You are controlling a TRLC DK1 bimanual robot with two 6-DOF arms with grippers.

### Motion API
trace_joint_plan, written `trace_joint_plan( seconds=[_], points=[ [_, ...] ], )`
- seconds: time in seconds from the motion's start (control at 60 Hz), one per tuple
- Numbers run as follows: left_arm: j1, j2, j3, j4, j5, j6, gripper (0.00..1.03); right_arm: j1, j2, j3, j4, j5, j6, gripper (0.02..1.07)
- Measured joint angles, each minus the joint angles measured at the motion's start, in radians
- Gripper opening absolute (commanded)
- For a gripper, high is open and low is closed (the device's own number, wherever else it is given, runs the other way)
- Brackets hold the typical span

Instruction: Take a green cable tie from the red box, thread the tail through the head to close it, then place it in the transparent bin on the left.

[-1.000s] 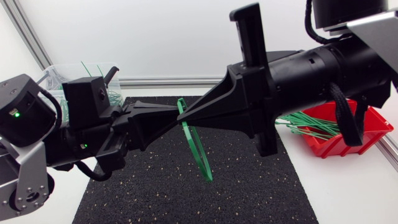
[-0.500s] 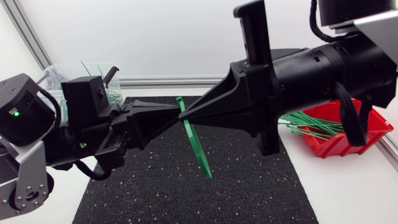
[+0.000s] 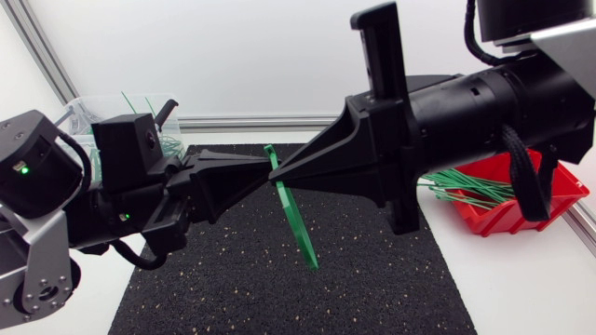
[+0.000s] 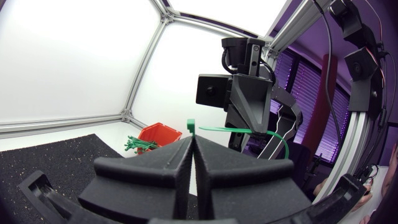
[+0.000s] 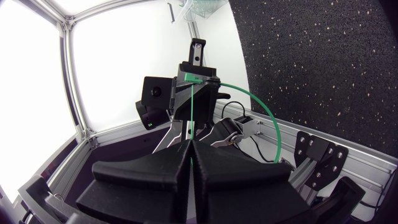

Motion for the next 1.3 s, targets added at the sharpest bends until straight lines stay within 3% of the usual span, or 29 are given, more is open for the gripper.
trace_joint_plan(
  seconds=[0.933,1.3],
  points=[
    [-0.013,0.000,0.000,0.000,0.000,-0.002,0.03,0.000,0.006,-0.002,0.007,0.008,0.000,0.08],
    [0.005,-0.008,0.000,0.004,0.000,-0.085,0.03,0.000,0.027,0.013,-0.024,-0.006,0.000,0.08]
  ],
)
